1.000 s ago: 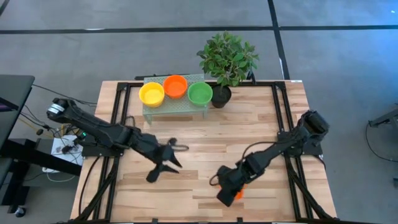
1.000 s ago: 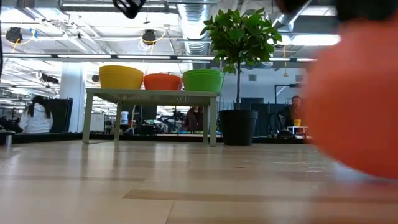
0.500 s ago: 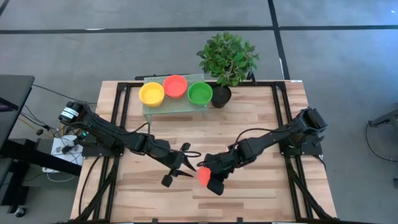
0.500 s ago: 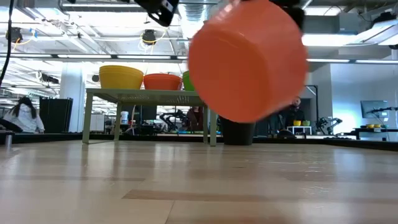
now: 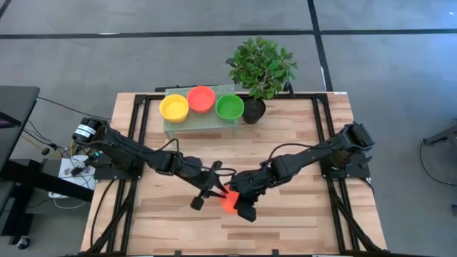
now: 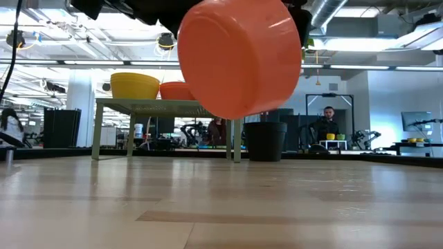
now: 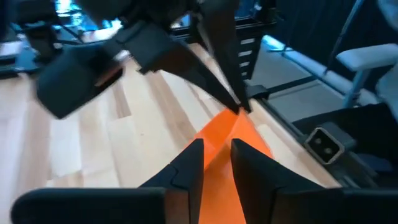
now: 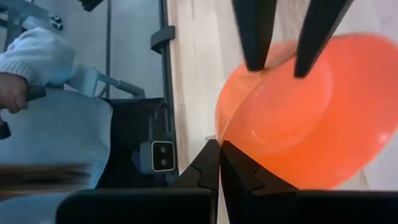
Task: Pick & Place Mini bowls
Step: Stack the orange bowl on top of the other orange bowls on the shelf
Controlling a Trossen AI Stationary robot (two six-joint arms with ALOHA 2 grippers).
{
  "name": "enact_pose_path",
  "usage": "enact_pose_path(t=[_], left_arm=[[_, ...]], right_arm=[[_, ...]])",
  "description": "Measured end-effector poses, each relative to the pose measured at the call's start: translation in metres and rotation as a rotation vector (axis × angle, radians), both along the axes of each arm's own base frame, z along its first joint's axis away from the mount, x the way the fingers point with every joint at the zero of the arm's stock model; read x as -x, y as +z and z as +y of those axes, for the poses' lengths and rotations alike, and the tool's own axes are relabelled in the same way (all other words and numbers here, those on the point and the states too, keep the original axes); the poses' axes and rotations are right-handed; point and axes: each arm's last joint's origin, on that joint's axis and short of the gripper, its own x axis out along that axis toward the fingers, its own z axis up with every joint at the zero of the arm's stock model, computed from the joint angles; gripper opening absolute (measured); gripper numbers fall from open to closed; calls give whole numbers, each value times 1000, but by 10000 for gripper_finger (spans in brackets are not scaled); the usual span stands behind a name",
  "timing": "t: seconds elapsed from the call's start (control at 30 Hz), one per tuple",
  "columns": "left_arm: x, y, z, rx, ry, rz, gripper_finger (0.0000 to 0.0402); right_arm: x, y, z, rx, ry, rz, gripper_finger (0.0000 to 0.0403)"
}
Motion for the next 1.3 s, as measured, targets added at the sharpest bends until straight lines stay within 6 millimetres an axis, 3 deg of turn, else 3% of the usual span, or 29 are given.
enact_pose_path(t=[0.3, 0.53, 0.73, 0.8, 1.13, 1.3], left_arm=[[1, 1, -2, 55, -80, 19, 79], [2, 0, -3, 52, -77, 25, 76], [2, 0, -3, 49, -71, 27, 28], [2, -1, -2, 47, -64, 31, 11], [6, -7, -9, 43, -3, 112, 9], [16, -9, -23, 7, 15, 153, 8]], right_arm=[[-9, 16, -12, 12, 98, -81, 0], [-16, 22, -27, 12, 60, -112, 0], [-18, 22, -33, 57, 92, -149, 2], [-16, 24, -32, 63, 101, -159, 7], [-4, 22, -11, 88, 173, -104, 47], [17, 30, -5, 253, 129, -70, 53]])
